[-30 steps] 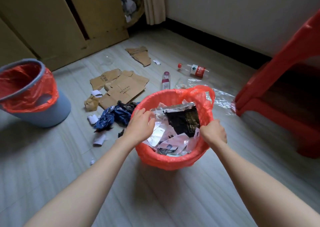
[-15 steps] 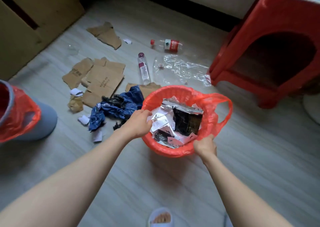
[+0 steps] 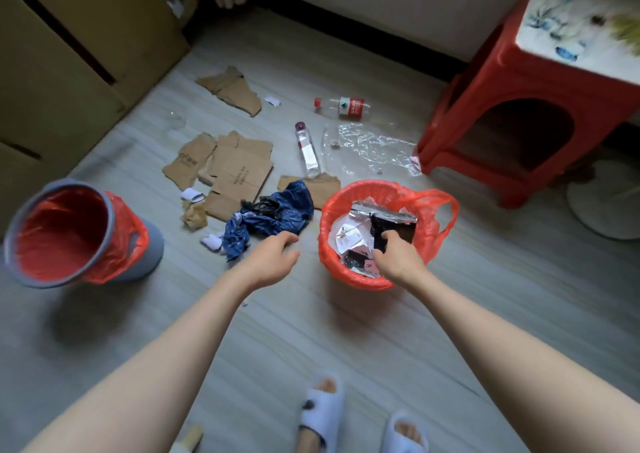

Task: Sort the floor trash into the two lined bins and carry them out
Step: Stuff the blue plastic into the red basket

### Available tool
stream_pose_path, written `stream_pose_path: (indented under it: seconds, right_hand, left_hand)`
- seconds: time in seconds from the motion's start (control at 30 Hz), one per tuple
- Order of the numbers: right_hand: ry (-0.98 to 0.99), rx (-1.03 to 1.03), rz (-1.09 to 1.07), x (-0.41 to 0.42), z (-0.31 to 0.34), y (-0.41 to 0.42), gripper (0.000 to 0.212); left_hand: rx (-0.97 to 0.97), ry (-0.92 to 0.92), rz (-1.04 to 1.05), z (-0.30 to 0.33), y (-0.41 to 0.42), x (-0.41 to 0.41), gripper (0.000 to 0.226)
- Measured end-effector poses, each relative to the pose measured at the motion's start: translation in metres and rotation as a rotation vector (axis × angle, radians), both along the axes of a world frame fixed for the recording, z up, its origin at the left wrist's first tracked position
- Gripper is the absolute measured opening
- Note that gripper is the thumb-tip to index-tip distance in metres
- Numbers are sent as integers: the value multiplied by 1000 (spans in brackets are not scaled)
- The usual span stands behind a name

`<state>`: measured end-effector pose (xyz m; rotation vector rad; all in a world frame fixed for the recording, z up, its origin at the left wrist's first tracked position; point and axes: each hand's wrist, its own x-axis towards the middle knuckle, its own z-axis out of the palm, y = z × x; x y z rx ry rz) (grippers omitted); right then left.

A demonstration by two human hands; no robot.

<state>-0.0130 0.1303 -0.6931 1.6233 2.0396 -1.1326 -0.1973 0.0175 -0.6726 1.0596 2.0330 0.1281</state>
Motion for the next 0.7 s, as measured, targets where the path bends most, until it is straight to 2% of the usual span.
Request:
stream_pose_path:
  seconds: [0.1, 0.3, 0.47, 0.6, 0.7]
  right_hand:
    - [-9, -38, 13, -26, 14, -7, 53]
    - [-69, 28, -59, -116, 6, -3, 45]
    - [-253, 59, -100, -190, -35, -14, 46]
    - [-427, 36, -61, -192, -74, -32, 52]
    - [-459, 82, -109, -189, -110, -29, 47]
  left_hand:
    - [-13, 10, -11, 15, -6, -37, 39]
    - [-5, 23, -199, 15, 19, -124, 39]
    - [-32, 35, -315, -26, 17, -219, 36]
    - [-103, 34, -375, -69, 5, -254, 36]
    - [-122, 20, -452, -112, 7, -256, 38]
